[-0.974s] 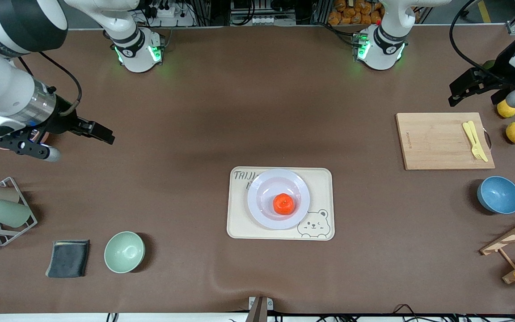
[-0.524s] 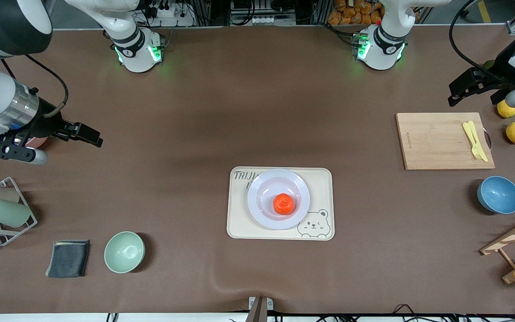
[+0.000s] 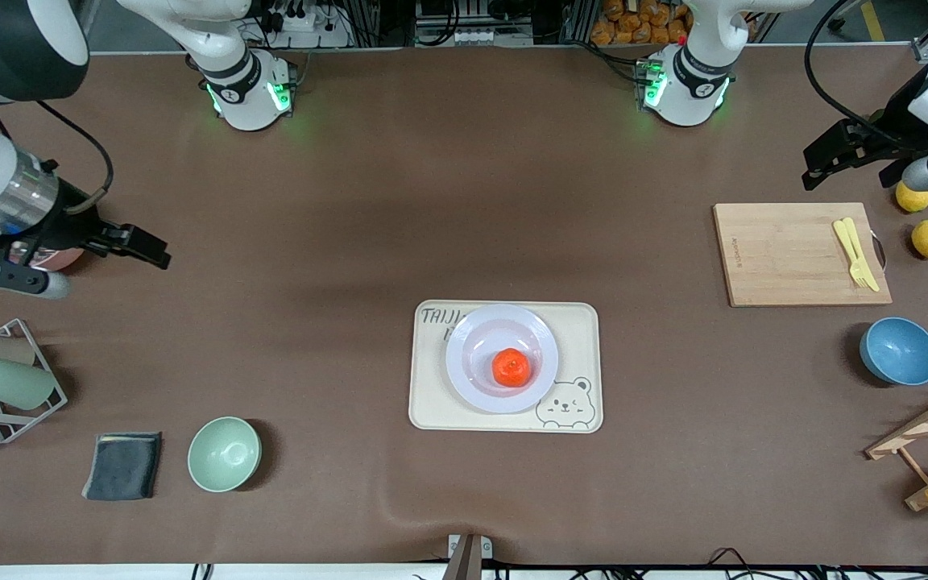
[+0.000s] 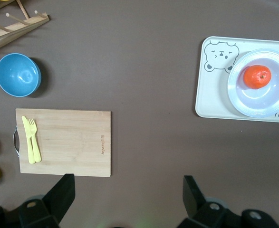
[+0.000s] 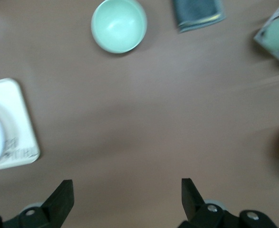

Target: Place orange and plate with both arms

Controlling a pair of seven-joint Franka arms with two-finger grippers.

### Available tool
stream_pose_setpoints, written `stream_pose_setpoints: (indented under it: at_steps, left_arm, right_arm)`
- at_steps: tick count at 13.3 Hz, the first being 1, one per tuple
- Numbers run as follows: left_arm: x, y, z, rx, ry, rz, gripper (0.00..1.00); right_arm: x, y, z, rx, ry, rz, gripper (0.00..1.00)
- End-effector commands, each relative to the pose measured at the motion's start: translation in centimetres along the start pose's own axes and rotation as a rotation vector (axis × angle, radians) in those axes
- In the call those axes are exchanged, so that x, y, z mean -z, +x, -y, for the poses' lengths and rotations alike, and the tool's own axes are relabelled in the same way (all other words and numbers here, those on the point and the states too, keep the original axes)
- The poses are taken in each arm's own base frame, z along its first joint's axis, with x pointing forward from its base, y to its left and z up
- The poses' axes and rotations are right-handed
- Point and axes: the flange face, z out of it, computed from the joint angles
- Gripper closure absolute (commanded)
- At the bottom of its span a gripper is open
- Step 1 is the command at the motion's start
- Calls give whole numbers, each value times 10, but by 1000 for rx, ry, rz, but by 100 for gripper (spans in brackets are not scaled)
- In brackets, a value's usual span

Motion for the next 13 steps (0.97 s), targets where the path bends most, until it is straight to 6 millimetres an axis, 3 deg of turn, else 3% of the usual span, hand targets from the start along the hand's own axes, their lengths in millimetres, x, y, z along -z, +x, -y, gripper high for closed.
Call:
stream_pose_setpoints:
  at_steps: [1,13]
  left_arm:
    - [7,-5,-2,2,-27,-3,0]
    - [7,-7,-3,-3,-24,4,0]
  right_arm:
    - [11,12,-29,34,-33,-26,0]
    - [9,12,-24,36,2,-14,0]
